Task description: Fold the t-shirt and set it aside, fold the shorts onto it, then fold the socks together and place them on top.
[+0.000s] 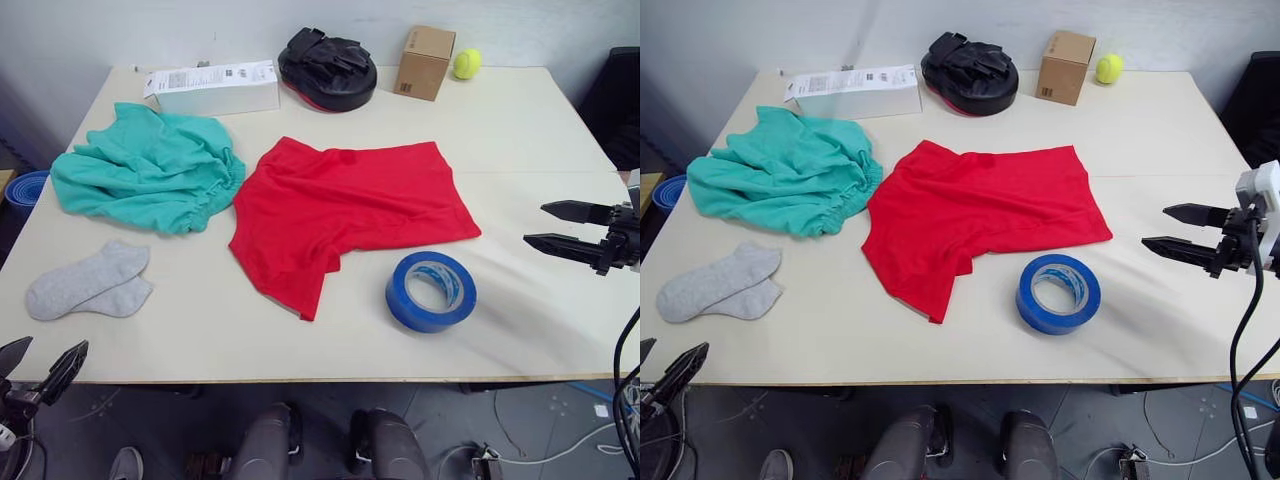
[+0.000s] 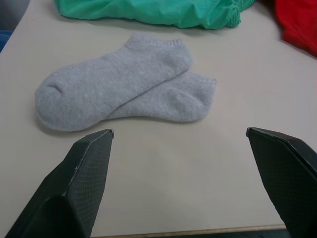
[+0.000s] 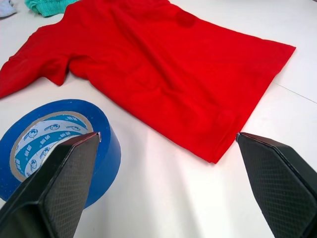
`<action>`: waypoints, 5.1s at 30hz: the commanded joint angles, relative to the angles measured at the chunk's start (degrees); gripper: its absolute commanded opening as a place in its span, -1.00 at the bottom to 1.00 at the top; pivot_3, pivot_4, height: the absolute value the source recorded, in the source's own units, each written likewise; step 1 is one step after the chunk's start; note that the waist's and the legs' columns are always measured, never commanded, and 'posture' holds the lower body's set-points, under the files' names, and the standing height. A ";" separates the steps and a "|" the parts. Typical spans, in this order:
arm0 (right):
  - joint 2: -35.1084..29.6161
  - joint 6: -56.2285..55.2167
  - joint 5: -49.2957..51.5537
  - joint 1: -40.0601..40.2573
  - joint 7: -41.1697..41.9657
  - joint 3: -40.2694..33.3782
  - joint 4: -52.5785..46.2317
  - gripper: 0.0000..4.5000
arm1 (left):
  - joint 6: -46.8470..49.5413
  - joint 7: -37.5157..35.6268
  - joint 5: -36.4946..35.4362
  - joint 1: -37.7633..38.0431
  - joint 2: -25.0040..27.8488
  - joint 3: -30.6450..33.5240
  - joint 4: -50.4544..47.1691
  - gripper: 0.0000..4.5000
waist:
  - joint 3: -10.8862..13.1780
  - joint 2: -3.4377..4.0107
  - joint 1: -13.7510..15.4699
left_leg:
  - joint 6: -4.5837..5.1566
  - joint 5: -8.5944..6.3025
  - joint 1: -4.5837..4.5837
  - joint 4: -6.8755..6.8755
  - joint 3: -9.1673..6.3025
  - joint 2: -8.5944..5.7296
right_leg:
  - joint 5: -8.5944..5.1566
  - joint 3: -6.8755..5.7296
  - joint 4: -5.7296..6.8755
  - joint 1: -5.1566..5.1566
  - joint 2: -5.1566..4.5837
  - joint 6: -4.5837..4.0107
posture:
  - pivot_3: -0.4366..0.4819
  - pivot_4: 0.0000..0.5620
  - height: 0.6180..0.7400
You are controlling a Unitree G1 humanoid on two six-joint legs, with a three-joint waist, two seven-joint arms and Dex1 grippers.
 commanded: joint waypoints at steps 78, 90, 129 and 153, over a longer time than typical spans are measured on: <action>-9.99 -9.24 -13.67 20.62 -7.08 -4.12 -14.90 -0.46 | 10.45 -34.04 -5.83 -67.06 18.85 -52.88 2.35 1.00 | 0.32 -0.30 1.57 | -0.39 0.54 0.14 0.08 0.55 0.19 | 0.03 0.70 0.41 -0.23 0.47 0.02 | -0.05 -0.47 1.00; -6.82 -15.80 -19.00 21.45 -14.41 -0.37 -1.86 -0.46 | 8.92 -33.69 -2.73 -67.02 18.63 -50.88 2.62 1.00 | 0.34 -0.21 0.44 | -0.48 0.62 0.20 0.07 0.56 0.22 | 0.03 0.66 0.57 -0.26 0.48 0.01 | -0.05 -0.47 1.00; -0.82 10.45 10.86 21.69 -14.18 -4.41 -56.63 0.99 | 8.09 -15.39 21.27 -61.78 6.64 -65.95 11.14 1.00 | 0.35 -0.28 1.71 | -0.37 0.50 0.07 0.07 0.14 0.13 | 0.14 0.52 0.27 -0.04 0.45 0.17 | -0.05 -0.47 1.00; 0.29 9.06 10.62 24.96 -16.12 -5.79 -59.07 1.00 | 11.05 -17.17 27.01 -68.48 -0.25 -71.80 18.92 0.18 | 0.38 -0.37 1.65 | -0.35 0.52 0.08 0.21 0.11 0.13 | 0.15 0.49 0.29 0.03 0.46 0.18 | -0.05 -0.47 1.00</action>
